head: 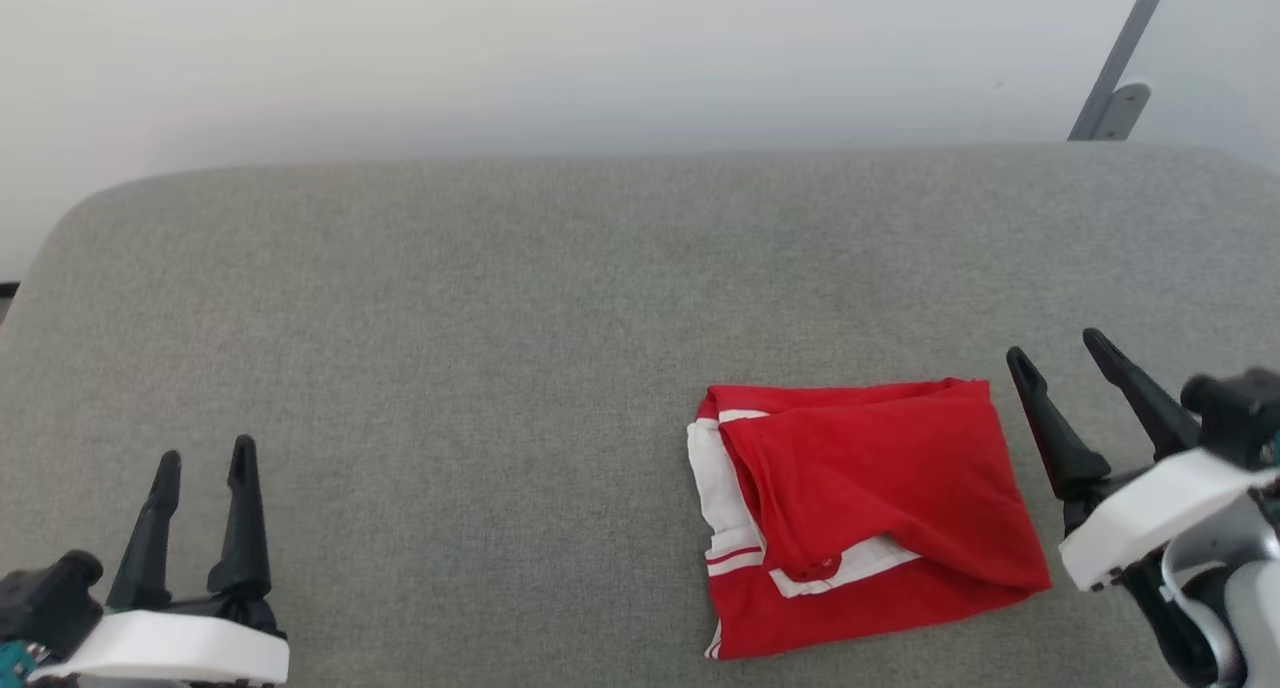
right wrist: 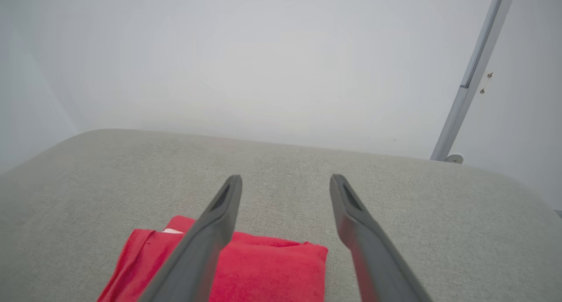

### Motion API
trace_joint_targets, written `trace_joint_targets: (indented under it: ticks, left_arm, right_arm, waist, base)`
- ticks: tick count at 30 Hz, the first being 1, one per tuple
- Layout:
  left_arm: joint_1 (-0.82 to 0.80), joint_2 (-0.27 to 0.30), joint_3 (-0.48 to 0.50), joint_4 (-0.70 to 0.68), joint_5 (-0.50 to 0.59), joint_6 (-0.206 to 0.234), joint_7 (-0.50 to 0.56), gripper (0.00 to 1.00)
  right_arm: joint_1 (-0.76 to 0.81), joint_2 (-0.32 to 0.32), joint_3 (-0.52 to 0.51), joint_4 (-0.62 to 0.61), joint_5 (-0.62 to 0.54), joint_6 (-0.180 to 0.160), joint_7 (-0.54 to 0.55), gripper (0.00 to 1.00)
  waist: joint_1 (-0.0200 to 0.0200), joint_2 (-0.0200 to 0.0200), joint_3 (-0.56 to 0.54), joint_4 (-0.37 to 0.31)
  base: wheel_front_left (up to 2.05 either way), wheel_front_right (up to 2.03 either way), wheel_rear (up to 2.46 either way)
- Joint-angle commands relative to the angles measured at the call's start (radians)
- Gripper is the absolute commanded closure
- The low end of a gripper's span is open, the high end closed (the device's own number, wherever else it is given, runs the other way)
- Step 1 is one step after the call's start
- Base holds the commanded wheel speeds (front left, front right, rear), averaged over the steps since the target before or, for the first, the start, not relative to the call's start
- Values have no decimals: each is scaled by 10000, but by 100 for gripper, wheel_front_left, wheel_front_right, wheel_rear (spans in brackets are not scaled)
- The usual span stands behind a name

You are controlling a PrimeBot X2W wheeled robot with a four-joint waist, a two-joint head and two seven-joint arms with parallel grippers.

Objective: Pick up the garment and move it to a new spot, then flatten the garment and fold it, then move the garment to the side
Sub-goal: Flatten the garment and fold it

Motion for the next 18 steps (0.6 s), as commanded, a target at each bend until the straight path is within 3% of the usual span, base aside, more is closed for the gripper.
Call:
trace_joint_targets:
  ticks: [1,8,18]
  left_arm:
    - [145,-8,91,12,117,-37,-48,0]
    - [666,-173,626,188,437,-37,-48,0]
    - [1371,-318,940,255,232,-37,-48,0]
  right_arm:
    - [107,-37,101,229,-147,0,-518,0]
    - [165,-100,422,1686,-649,-2,-2847,0]
    - [332,234,104,2566,-445,-2,-3468,0]
  waist:
    - [0,-1,-169,-85]
    - [0,-1,-562,-220]
    - [0,-1,-758,-233]
  base:
    - [0,0,0]
    - [0,0,0]
    - [0,0,0]
